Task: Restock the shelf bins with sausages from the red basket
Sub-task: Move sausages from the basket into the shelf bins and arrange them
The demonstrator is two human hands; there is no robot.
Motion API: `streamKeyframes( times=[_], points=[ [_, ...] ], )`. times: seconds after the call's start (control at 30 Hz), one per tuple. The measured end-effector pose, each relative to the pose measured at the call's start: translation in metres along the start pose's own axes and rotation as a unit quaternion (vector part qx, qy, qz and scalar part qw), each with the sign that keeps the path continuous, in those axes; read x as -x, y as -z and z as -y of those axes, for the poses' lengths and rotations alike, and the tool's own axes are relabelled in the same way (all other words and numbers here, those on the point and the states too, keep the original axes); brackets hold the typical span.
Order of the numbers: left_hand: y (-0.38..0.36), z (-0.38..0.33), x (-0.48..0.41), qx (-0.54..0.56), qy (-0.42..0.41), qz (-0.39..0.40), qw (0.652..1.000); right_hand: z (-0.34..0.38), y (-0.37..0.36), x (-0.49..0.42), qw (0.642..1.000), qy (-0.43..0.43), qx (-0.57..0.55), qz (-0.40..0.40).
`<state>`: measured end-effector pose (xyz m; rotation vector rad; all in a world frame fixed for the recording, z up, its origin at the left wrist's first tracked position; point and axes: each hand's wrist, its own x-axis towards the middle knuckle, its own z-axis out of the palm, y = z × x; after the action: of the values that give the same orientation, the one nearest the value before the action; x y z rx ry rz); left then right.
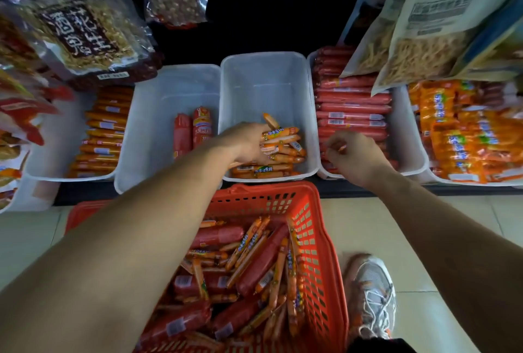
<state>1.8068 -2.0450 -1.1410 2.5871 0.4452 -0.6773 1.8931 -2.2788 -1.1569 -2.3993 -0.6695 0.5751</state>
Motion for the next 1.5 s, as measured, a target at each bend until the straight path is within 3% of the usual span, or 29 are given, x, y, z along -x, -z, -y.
streamKeyframes(
  times=[0.23, 0.37, 0.43, 0.57, 0.7, 0.9, 1.17, 1.4, 1.5],
  points=[
    [-0.006, 0.006, -0.005, 0.043, -0.01, 0.009, 0.999, 0.008, -0.011, -0.003, 0.999, -0.006, -0.003, -0.037],
    [-0.005, 0.008, -0.005, 0.046, -0.016, -0.026, 0.998, 0.013, -0.015, -0.002, 0.999, -0.023, -0.01, -0.027],
    [-0.004, 0.008, -0.005, 0.01, -0.012, -0.048, 0.999, 0.015, -0.018, 0.0, 1.0, -0.022, -0.003, -0.015],
    [0.0, 0.012, -0.001, -0.097, 0.015, -0.02, 0.995, 0.015, -0.021, 0.001, 1.0, -0.022, 0.008, -0.006],
    [0.001, 0.011, -0.001, -0.008, 0.011, -0.038, 0.999, 0.017, -0.021, 0.001, 1.0, -0.02, 0.009, -0.007],
    [0.001, 0.02, 0.006, 0.012, -0.018, 0.051, 0.998, 0.016, -0.023, 0.0, 1.0, -0.018, 0.007, -0.005],
    [-0.011, 0.02, 0.009, -0.046, -0.047, 0.004, 0.998, 0.015, -0.024, 0.002, 1.0, -0.021, -0.005, -0.005],
    [-0.027, 0.011, 0.001, 0.054, -0.05, -0.069, 0.995, 0.015, -0.025, 0.001, 0.999, -0.039, 0.0, 0.001],
    [-0.022, 0.007, -0.008, 0.065, -0.046, -0.144, 0.986, 0.014, -0.025, 0.001, 0.999, -0.042, 0.006, 0.002]
  ],
)
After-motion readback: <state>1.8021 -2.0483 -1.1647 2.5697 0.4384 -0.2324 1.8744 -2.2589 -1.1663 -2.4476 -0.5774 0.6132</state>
